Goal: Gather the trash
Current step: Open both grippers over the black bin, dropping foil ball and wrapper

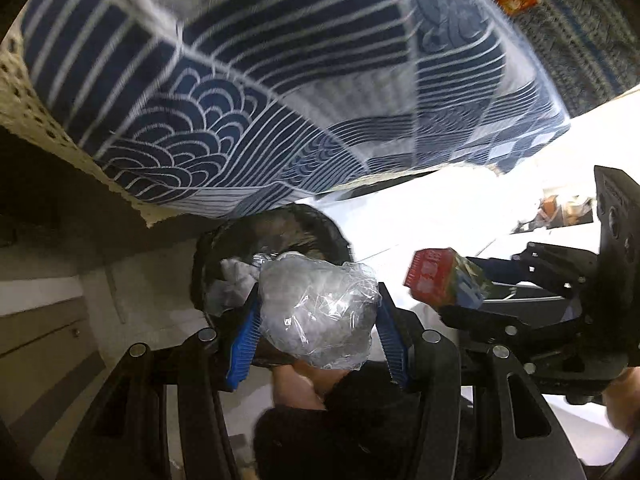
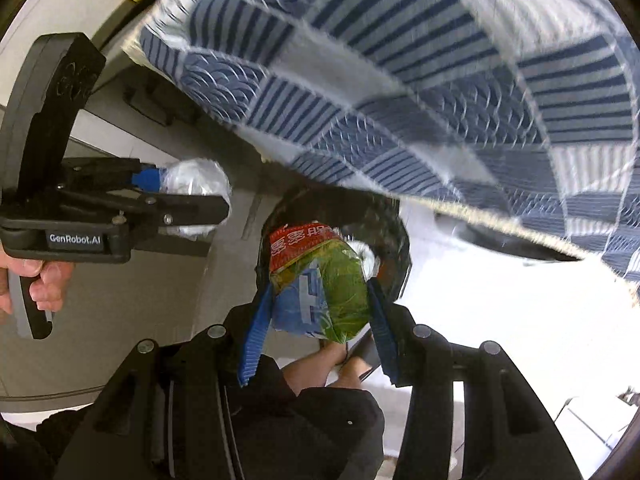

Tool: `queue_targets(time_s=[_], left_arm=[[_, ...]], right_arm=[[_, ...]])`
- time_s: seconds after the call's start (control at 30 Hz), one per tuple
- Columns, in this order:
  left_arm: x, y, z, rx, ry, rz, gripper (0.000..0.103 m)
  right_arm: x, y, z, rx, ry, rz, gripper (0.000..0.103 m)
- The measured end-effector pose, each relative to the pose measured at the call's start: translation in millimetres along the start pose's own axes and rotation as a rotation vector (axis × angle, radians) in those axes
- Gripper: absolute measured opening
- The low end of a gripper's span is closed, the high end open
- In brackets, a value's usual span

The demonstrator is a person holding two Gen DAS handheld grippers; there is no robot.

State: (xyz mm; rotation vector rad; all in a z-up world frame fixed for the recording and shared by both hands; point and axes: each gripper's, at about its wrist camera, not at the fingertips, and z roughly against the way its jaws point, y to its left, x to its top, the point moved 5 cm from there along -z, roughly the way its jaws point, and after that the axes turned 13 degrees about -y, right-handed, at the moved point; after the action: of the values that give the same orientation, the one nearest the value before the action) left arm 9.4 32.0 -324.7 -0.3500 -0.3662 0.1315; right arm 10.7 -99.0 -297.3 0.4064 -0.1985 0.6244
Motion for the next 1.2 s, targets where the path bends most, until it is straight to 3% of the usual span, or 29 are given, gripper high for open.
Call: queue_targets(time_s=[0.2, 0.57, 0.6, 0.7, 0.77, 1.03, 1.2], left_arm=[[-9.7, 9.4, -27.1, 0.013, 0.045, 0.042, 0.051], [-8.5, 17.8, -34.1, 0.053, 0.026, 0.134, 0.054], [-7.0, 17.6, -32.3, 0.049, 0.023, 0.143, 0.054], [-2.5, 18.9, -26.3, 0.065, -0.002, 0.161, 0.071], [-1.2, 21.2, -22.8, 0.067, -0.011, 0.183, 0.074], [-5.7, 21.9, -13.3, 0.08, -0.019, 0.205, 0.075], [-3.4, 14.6, 7.4, 0.073, -0.059, 0.22, 0.075]], right_arm=[[-9.9, -9.0, -25.1, -0.001, 0.047, -0.026, 0.048], [-21.7, -8.1, -36.1, 0.037, 0.074, -0.028, 0.048], [-22.2, -7.0, -35.1, 0.043, 0.071, -0.027, 0.049], [-21.1, -3.7, -30.0, 0.054, 0.032, -0.026, 0.064], [-21.9, -3.0, -27.3, 0.071, 0.025, -0.04, 0.065], [-27.2, -10.4, -12.7, 0.044, 0.009, -0.043, 0.065], [-19.6, -11.8, 11.8, 0.019, -0.051, -0.026, 0.066]])
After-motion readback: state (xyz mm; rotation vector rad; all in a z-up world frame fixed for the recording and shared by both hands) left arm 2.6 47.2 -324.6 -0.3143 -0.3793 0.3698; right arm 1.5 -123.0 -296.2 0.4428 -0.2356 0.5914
